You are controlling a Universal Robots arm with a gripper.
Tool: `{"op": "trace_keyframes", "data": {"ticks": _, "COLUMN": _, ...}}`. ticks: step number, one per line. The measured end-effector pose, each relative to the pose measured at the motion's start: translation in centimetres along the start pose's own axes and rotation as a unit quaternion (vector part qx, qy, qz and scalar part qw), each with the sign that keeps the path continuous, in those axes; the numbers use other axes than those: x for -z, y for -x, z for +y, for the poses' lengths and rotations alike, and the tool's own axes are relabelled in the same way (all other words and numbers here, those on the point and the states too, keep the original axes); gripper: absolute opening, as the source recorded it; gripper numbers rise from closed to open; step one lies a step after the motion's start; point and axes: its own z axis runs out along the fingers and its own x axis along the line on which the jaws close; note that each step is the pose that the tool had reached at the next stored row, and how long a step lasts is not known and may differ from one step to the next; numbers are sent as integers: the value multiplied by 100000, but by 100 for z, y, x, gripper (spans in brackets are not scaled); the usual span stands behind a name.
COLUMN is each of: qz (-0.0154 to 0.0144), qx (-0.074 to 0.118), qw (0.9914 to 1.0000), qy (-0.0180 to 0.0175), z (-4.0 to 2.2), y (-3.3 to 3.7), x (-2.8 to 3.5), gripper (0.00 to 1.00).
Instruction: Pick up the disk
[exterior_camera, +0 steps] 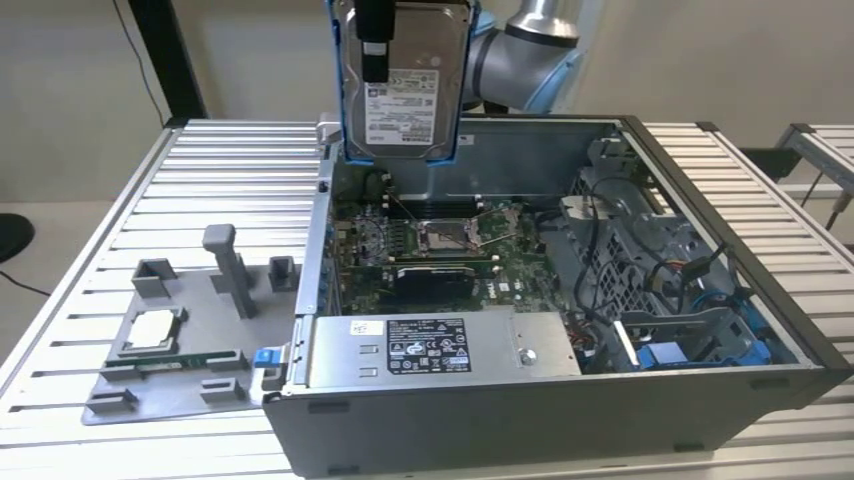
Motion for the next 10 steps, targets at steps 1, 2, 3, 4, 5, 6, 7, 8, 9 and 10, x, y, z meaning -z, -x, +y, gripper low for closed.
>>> {"op": "trace_keyframes", "data": {"ticks": 1, "qz": -3, "qx": 0, "qw": 100000, "qy": 9, "z": -1, "y": -42, "x": 1, "gripper": 0}}
{"op": "trace_keyframes", "data": {"ticks": 2, "qz": 5, "qx": 1, "qw": 100000, "qy": 20, "z": -3, "y": -86, "x": 3, "gripper": 0}}
{"op": "trace_keyframes", "data": {"ticks": 3, "qz": 2, "qx": 4, "qw": 100000, "qy": 25, "z": -4, "y": -127, "x": 4, "gripper": 0}}
{"op": "trace_keyframes", "data": {"ticks": 4, "qz": -1, "qx": 2, "qw": 100000, "qy": 34, "z": -5, "y": -166, "x": 5, "gripper": 0}}
{"op": "trace_keyframes", "data": {"ticks": 5, "qz": 4, "qx": -3, "qw": 100000, "qy": 43, "z": -6, "y": -209, "x": 7, "gripper": 0}}
{"op": "trace_keyframes", "data": {"ticks": 6, "qz": 4, "qx": -5, "qw": 100000, "qy": 50, "z": -8, "y": -247, "x": 8, "gripper": 0}}
{"op": "trace_keyframes", "data": {"ticks": 7, "qz": 0, "qx": 1, "qw": 100000, "qy": 62, "z": -11, "y": -287, "x": 9, "gripper": 0}}
{"op": "trace_keyframes", "data": {"ticks": 8, "qz": -11, "qx": 5, "qw": 100000, "qy": 89, "z": -23, "y": -320, "x": 10, "gripper": 0}}
{"op": "trace_keyframes", "data": {"ticks": 9, "qz": -2, "qx": 2, "qw": 100000, "qy": 138, "z": -40, "y": -347, "x": 11, "gripper": 0}}
{"op": "trace_keyframes", "data": {"ticks": 10, "qz": -3, "qx": -7, "qw": 100000, "qy": 185, "z": -57, "y": -374, "x": 12, "gripper": 0}}
